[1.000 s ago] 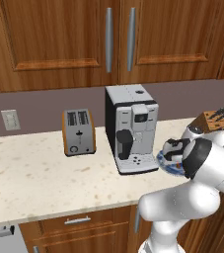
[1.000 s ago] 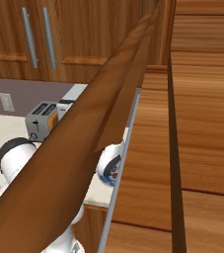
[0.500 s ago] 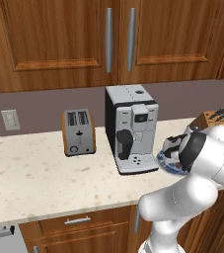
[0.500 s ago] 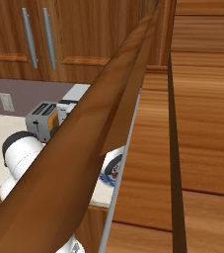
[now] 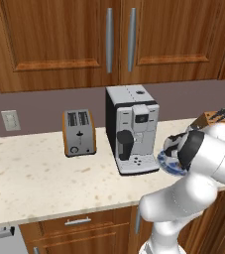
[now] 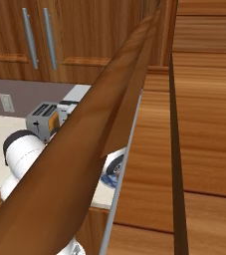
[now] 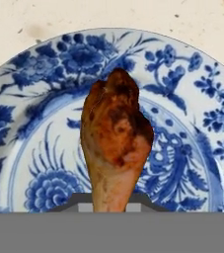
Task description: Place the chicken drumstick on the rack of the oven.
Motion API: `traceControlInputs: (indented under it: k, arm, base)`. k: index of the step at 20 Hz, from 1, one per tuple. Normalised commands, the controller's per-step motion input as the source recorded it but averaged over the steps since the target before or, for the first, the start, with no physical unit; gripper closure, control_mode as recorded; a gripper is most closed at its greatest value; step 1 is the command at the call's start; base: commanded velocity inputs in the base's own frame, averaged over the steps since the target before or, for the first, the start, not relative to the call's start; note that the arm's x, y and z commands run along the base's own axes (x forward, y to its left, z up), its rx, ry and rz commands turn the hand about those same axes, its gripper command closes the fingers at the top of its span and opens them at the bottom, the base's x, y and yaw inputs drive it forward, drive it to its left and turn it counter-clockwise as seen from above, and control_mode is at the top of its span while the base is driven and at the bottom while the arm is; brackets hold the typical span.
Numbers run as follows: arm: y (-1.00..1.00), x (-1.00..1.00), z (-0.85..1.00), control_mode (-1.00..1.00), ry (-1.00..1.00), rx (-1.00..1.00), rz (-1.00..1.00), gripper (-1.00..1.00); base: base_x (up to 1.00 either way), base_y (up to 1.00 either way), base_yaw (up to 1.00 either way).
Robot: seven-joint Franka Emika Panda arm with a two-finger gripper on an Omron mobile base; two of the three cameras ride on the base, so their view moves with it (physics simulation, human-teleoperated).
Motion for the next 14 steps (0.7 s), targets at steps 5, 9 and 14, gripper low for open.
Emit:
traceControlInputs:
  k: [5, 9, 14]
  arm:
    - [0.00, -0.20, 0.43, -1.00, 0.00, 0.00, -0.10, 1.00]
    - [0.00, -0.53, 0.83, -1.00, 0.01, 0.00, -0.08, 1.00]
    - [0.32, -0.64, 0.96, -1.00, 0.02, 0.00, -0.02, 1.00]
  base:
    - [0.00, 0.00, 0.00]
    - [0.00, 0.00, 0.00]
    - [0.00, 0.00, 0.00]
